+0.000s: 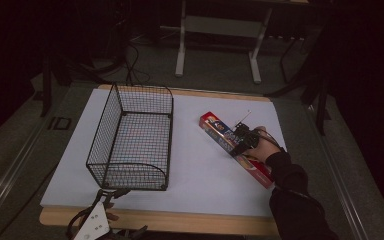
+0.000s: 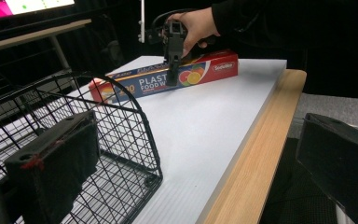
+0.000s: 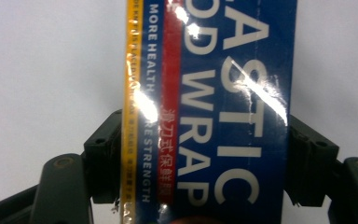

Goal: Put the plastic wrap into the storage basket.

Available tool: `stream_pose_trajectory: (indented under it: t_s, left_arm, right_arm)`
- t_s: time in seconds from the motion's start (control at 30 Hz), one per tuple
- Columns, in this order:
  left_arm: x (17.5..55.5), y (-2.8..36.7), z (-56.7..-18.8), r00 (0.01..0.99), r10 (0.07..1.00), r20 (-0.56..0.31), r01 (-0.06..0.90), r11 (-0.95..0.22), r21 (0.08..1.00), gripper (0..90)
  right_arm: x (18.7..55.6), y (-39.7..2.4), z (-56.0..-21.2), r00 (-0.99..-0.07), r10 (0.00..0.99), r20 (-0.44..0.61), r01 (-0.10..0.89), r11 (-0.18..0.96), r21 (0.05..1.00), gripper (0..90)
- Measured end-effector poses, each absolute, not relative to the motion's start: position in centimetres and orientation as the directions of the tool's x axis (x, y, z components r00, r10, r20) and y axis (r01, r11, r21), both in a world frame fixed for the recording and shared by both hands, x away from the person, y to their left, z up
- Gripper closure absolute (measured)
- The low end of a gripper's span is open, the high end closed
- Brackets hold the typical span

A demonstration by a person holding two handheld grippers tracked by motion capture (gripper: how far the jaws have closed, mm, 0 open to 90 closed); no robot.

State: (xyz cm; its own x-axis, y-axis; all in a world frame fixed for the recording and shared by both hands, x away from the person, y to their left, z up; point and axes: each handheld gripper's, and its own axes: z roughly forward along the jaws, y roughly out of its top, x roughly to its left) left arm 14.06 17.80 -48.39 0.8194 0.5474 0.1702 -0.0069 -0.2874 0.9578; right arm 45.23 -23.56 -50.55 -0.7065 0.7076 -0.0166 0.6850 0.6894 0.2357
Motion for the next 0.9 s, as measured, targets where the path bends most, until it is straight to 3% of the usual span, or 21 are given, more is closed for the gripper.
stream_pose_trajectory:
  t_s: [0.4,0.9]
  left_arm:
    - [14.0,17.7,-48.4,0.825,0.54,0.17,-0.007,-0.291,0.957,0.0]
    - [14.1,17.7,-48.4,0.822,0.543,0.172,-0.007,-0.293,0.956,0.0]
  right_arm:
    - [46.1,-22.0,-50.6,-0.714,0.7,-0.034,0.697,0.714,0.068,38.2]
    - [46.0,-22.3,-48.1,-0.674,0.736,-0.068,0.726,0.677,0.126,39.9]
